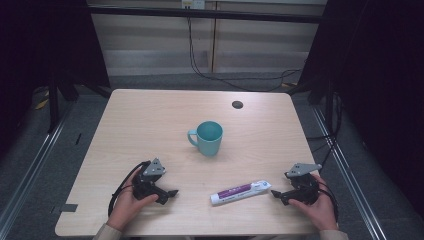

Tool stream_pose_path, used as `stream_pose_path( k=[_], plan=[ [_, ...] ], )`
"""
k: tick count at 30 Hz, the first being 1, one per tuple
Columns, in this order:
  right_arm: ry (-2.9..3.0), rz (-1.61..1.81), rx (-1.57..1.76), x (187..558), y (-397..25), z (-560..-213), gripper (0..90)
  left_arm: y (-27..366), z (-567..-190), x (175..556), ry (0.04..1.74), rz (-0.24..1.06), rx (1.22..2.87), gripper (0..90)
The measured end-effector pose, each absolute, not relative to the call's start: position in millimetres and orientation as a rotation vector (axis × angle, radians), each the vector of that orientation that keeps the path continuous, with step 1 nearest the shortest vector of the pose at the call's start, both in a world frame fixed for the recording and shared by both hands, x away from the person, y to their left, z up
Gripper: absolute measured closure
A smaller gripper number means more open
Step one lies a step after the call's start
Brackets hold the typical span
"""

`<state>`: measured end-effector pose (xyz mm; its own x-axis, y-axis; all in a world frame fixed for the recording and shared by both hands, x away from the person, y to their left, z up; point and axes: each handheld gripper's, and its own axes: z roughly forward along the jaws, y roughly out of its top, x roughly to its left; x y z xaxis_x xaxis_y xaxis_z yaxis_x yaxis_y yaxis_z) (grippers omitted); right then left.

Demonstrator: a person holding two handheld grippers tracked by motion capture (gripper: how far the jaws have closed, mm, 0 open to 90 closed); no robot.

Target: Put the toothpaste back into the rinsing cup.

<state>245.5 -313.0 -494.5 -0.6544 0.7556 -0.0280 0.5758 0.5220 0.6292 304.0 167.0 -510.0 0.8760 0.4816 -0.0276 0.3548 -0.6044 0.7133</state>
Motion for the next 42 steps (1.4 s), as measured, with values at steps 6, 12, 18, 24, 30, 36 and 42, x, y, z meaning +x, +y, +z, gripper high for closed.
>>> stream_pose_path(
  k=[6,12,18,24,30,36,42],
  plan=[
    [2.609,0.818,0.954,250,-302,-478,15.7,167,-510,304,0.599,0.214,2.28,3.5],
    [2.754,0.675,0.752,265,-277,-467,21.7,167,-510,304,0.598,0.212,2.285,3.5],
    [2.909,0.476,0.523,281,-242,-464,29.8,167,-510,304,0.596,0.213,2.282,3.5],
    [3.037,0.279,0.306,294,-217,-467,42.9,167,-510,304,0.6,0.213,2.281,3.5],
    [3.126,0.181,0.352,294,-206,-465,67.9,167,-510,304,0.596,0.211,2.285,3.4],
    [3.12,0.247,0.421,290,-206,-463,74.4,163,-507,303,0.597,0.196,2.33,0.1],
    [3.12,0.243,0.4,288,-204,-455,75.4,160,-493,302,0.601,0.138,2.392,20.9]
  ],
)
